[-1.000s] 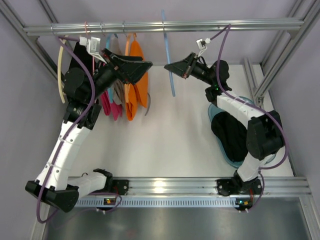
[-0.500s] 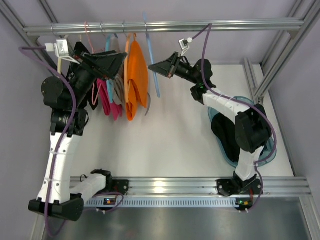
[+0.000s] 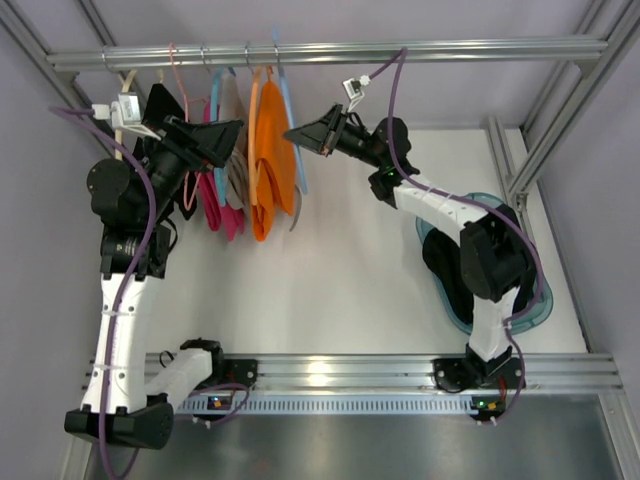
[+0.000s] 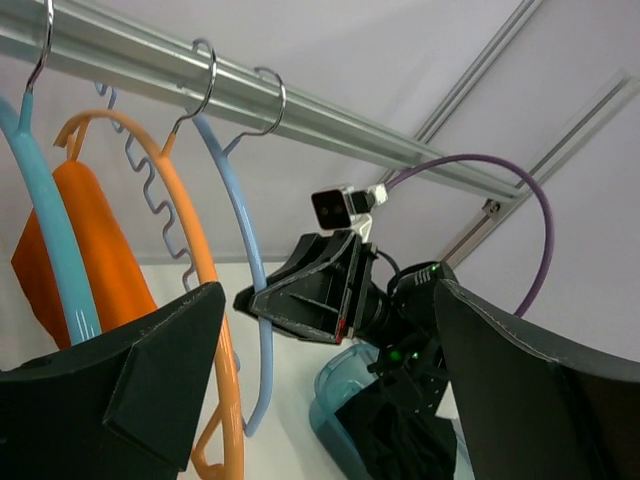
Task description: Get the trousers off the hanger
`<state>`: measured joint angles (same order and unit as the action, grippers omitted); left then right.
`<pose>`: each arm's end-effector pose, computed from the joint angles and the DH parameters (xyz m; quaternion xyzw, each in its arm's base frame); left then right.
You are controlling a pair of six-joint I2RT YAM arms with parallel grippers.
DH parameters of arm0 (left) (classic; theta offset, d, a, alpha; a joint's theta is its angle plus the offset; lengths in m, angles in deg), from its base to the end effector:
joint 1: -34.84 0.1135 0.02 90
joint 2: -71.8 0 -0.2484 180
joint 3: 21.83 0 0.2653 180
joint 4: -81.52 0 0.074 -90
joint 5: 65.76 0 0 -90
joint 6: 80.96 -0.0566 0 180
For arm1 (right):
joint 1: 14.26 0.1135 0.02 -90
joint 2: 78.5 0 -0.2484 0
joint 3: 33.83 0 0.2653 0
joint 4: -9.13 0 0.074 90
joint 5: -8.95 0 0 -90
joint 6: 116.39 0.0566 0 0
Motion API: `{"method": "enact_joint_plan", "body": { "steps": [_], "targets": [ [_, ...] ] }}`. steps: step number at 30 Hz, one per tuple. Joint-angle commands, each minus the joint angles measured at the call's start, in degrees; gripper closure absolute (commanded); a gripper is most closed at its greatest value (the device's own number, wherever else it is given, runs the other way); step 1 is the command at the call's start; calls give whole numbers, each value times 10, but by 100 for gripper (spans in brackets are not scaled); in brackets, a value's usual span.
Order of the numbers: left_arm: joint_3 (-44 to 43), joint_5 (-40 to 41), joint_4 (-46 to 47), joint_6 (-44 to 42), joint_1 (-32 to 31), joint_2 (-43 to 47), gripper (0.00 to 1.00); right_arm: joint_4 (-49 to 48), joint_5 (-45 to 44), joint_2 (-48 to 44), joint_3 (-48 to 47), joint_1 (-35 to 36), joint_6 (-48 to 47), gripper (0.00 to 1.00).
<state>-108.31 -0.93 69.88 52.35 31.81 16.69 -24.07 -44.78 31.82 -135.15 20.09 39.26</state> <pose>0.2207 -0.0358 0.4976 -0.0261 0.5887 -0.4293 0.6844 0.3753 0.2970 0.3540 -0.1124 0.5676 0.7199 0.3834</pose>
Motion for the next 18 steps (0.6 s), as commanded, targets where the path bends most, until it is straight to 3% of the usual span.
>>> {"method": "enact_joint_plan", "body": {
  "steps": [1,2,4,5,8,15,18],
  "targets": [
    [5,-22,-12,-32,4,8,9,27,-7,-24,-3,3,0,78],
    [3,-23,-12,-40,4,8,10,28,-5,-30,9,1,-3,63],
    [1,-32,-12,-52,4,8,11,38,-4,-51,20,-2,-8,46],
    [0,-36,-12,-60,4,9,12,44,-3,-60,31,-5,-11,32],
    [-10,-52,-36,-76,5,7,16,78,1,-89,47,-14,-28,17],
    [-35,-50,-84,-118,4,8,18,171,-3,-175,97,-38,-94,1],
    [-33,-39,-91,-129,4,11,19,215,-13,-232,127,-54,-123,0]
  ]
}}
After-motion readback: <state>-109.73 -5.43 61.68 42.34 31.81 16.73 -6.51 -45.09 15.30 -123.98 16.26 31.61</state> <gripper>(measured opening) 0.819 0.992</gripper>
